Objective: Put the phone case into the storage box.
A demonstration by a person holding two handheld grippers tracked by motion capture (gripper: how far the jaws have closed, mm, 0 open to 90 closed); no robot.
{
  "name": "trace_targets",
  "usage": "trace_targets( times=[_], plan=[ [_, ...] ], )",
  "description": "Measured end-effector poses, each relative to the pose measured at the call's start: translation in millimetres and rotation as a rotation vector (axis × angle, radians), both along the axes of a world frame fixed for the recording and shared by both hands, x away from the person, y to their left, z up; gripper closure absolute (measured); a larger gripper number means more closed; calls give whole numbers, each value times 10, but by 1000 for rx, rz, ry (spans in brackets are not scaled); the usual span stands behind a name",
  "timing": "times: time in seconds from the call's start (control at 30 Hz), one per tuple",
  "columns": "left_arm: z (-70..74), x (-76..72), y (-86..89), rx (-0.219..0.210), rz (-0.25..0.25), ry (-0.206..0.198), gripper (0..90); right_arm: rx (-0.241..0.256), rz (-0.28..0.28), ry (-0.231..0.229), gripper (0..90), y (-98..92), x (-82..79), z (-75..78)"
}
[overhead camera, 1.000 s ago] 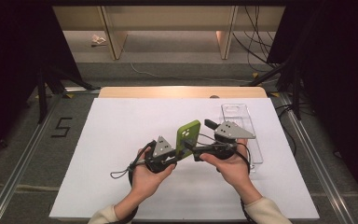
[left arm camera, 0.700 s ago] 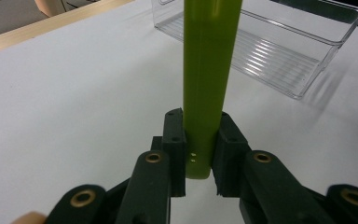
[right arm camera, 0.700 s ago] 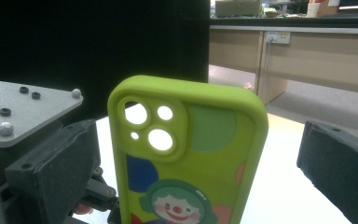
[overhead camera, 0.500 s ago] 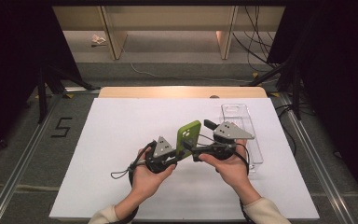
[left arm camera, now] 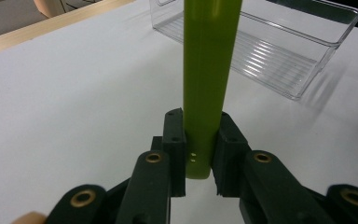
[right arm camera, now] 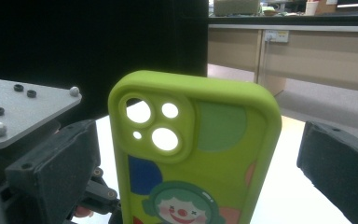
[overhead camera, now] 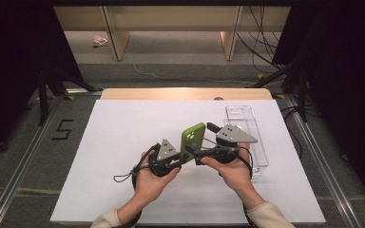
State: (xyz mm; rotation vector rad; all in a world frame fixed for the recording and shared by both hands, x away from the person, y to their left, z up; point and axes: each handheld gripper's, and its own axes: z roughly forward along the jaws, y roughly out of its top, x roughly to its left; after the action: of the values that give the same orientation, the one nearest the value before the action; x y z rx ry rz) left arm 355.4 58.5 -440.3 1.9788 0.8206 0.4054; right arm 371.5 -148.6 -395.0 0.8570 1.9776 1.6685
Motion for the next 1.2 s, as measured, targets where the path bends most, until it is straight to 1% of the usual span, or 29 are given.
trace_targets(
  times=[0.33,1.2],
  plan=[
    [-1,-12,-22,-5,-4,2,774,0,-3,4,4,23,-5,-19],
    [-17,-40,-75,-3,-17,5,773,7,-20,9,18,52,-10,-47]
  ],
)
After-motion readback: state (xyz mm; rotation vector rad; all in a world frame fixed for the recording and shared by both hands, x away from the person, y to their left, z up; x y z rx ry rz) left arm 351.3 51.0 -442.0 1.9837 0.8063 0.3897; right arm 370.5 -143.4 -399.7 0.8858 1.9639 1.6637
